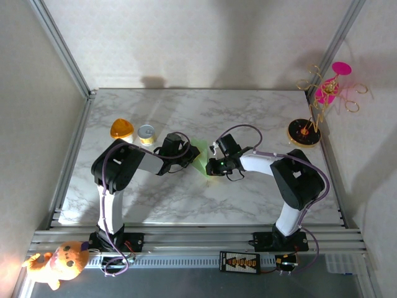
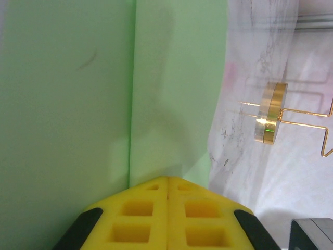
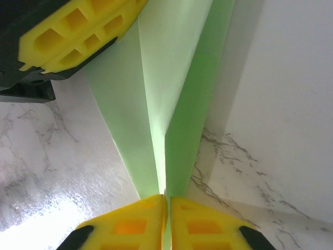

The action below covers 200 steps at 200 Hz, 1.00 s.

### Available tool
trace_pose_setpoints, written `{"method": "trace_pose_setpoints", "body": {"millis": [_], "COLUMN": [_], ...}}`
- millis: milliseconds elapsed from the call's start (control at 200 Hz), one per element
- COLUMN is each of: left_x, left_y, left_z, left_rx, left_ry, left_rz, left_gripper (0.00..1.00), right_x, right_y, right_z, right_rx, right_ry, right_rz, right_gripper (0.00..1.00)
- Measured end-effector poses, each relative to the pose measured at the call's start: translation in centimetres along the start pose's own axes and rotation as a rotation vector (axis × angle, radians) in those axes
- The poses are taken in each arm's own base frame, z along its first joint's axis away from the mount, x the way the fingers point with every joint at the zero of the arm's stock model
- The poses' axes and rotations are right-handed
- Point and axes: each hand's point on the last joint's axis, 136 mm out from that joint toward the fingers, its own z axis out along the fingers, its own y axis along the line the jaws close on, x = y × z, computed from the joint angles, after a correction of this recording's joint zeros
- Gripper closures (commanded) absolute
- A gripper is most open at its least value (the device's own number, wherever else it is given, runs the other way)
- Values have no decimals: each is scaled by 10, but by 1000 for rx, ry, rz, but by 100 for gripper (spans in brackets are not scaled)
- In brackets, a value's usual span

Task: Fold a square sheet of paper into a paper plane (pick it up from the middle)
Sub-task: Fourth fold the wing at the center of the table.

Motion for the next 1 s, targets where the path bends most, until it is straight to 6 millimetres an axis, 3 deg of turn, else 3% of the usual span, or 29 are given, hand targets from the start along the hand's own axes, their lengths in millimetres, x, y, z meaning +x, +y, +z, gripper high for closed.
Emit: {"method": "trace_pose_setpoints", "body": {"millis": [260,436,606,1001], "left_x": [0,0,0,0], "left_y": [0,0,0,0], "left_z": [0,0,0,0], "left_rx": [0,0,0,0], "left_ry": [0,0,0,0], "left_rz": [0,0,0,0], "left_gripper": [95,95,95,95], "right_x": [1,1,1,6], "right_y": [-2,-1,2,3], "right_z": [3,3,-2,-3], "right_rx": [2,-4,-8,-13], "right_ry": [6,7,4,24], "right_rz": [3,2,-1,4], "right_gripper": [88,79,77,90]}}
